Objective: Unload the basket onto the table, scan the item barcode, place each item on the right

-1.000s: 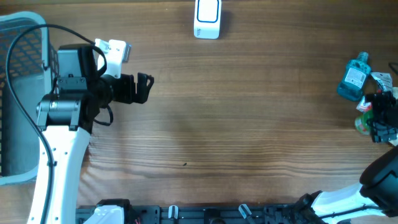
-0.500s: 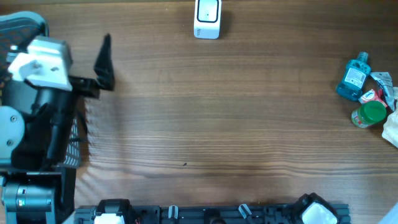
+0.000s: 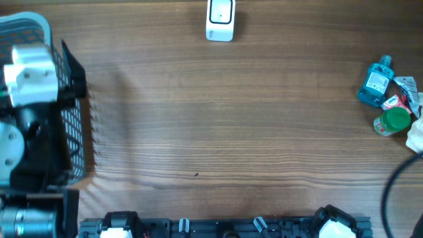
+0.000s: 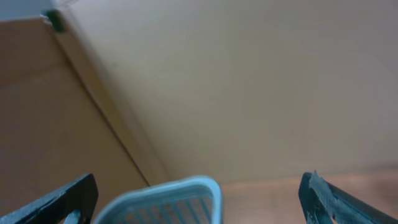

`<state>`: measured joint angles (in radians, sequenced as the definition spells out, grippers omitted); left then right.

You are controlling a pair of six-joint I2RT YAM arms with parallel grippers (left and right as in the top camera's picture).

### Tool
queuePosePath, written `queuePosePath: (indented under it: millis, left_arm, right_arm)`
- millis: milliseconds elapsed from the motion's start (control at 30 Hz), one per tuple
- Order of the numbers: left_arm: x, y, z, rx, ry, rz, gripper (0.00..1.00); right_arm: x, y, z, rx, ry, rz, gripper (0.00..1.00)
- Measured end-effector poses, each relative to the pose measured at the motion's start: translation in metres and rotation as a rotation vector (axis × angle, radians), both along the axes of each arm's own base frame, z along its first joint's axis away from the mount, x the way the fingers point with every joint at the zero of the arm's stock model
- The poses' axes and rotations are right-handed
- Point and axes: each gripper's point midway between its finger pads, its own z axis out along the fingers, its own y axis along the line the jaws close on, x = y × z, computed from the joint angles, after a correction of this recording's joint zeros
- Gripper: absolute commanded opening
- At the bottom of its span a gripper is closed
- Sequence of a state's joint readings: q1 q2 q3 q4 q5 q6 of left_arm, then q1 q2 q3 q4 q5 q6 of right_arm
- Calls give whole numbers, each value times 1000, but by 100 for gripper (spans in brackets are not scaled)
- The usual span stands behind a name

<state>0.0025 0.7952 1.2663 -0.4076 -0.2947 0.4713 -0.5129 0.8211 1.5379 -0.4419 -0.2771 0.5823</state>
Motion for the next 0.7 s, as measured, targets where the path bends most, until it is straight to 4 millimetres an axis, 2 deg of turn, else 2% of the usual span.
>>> queuePosePath:
  millis: [67,100,133,267,333,400,533,633,700]
  left_arm:
    - [-14,-8,-4,3,17,-51,100]
    - [-31,-21,1,11,-11,-125,100]
    - [-39,-26,5,15,-30,-152,100]
    - [-87,-47,16,44,-132,-277,100]
    - [-109,-56,3,62,-147,-319,100]
    - [-122,-62,-4,73,-165,-345,100]
    - [-141,-71,4,96,-237,-388,100]
    - [-144,-72,12,107,-271,-396,100]
    - [-145,-72,15,111,-285,-396,100]
  right_arm:
    - [-4,11,-13,-77,52,-3,100]
    - [-18,23,-15,-157,56,-5,100]
    - [-31,28,-13,-191,35,-11,100]
    - [-117,54,-8,-307,-116,-71,100]
    - [-162,67,-11,-347,-204,-99,100]
    - [-191,75,-16,-364,-258,-103,100]
    - [-219,79,-26,-364,-307,-91,100]
    - [-232,80,-36,-359,-319,-107,99]
    - [-248,83,-40,-362,-352,-114,100]
